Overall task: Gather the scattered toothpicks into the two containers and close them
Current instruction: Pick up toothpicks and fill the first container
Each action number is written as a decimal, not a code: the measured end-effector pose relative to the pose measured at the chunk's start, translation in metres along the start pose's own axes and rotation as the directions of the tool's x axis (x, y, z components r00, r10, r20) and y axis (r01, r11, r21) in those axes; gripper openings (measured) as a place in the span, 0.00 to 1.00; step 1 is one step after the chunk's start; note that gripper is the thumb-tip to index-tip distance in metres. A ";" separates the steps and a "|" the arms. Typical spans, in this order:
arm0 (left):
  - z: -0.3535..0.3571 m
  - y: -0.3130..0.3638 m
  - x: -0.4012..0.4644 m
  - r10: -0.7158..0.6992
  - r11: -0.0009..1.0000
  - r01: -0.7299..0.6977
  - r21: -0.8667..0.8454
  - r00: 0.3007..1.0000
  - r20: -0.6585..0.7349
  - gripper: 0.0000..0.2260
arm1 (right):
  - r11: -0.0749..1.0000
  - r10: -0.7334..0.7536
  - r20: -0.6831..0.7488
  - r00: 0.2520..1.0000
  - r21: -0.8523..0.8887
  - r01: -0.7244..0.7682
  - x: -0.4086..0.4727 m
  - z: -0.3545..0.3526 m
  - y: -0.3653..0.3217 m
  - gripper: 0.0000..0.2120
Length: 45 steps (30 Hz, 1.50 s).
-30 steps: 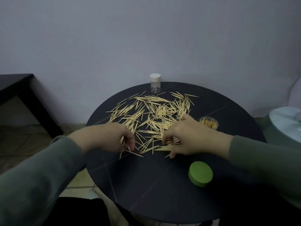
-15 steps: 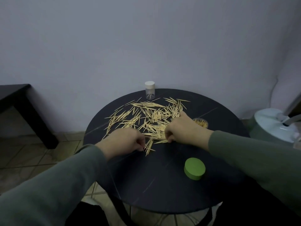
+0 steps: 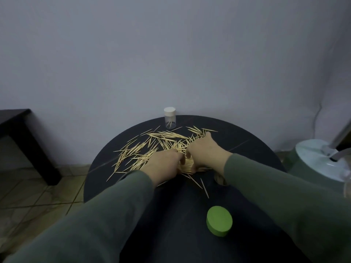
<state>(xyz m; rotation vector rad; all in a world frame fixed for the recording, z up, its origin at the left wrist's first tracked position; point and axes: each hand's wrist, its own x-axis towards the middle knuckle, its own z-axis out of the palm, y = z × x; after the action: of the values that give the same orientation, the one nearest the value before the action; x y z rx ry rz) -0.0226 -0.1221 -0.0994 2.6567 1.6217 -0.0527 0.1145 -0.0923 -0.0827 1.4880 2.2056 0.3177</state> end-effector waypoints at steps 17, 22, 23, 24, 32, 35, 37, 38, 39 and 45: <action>-0.007 0.010 0.018 0.110 0.991 -0.105 -0.081 0.993 0.053 0.18 | 0.990 -0.099 0.232 0.968 0.120 0.073 -0.039 -0.029 0.036 0.18; -0.005 0.011 0.022 0.131 0.990 -0.127 -0.068 0.990 0.057 0.21 | 0.988 -0.113 0.233 0.966 -0.077 0.134 -0.045 -0.015 0.013 0.15; -0.004 0.010 0.023 0.130 0.989 -0.126 -0.070 0.990 0.055 0.21 | 0.986 -0.107 0.241 0.964 -0.097 0.134 -0.046 -0.012 0.011 0.17; -0.004 0.009 0.023 0.128 0.990 -0.124 -0.072 0.990 0.052 0.22 | 0.986 -0.103 0.250 0.963 -0.105 0.133 -0.046 -0.010 0.010 0.20; 0.003 -0.001 0.023 0.106 0.994 -0.105 -0.025 0.994 0.030 0.18 | 0.991 -0.103 0.214 0.971 -0.056 0.118 -0.039 0.000 0.013 0.22; 0.001 -0.005 0.024 0.088 0.996 -0.088 0.005 0.996 0.003 0.12 | 0.993 -0.114 0.080 0.990 -0.033 0.117 -0.030 0.005 0.013 0.19; 0.001 -0.007 0.025 0.067 0.998 -0.067 0.011 0.998 0.000 0.11 | 0.993 -0.115 -0.045 0.992 -0.020 0.114 -0.024 0.010 0.014 0.16; 0.000 -0.009 0.025 0.058 0.998 -0.058 0.015 0.998 0.000 0.10 | 0.993 -0.116 -0.093 0.989 -0.015 0.115 -0.020 0.012 0.015 0.15; 0.000 -0.010 0.024 0.051 0.999 -0.051 0.020 0.999 -0.002 0.10 | 0.993 -0.118 -0.127 0.985 -0.003 0.118 -0.019 0.013 0.015 0.14; -0.004 -0.015 0.023 -0.002 0.999 0.002 0.033 1.000 -0.006 0.12 | 0.969 -0.134 -0.167 0.977 0.183 0.165 -0.010 0.010 0.022 0.19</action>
<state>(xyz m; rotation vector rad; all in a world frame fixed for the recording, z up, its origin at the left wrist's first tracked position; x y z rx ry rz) -0.0252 -0.0948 -0.0969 2.6823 1.6393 -0.0722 0.1401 -0.0932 -0.0793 1.4253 2.5194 0.1745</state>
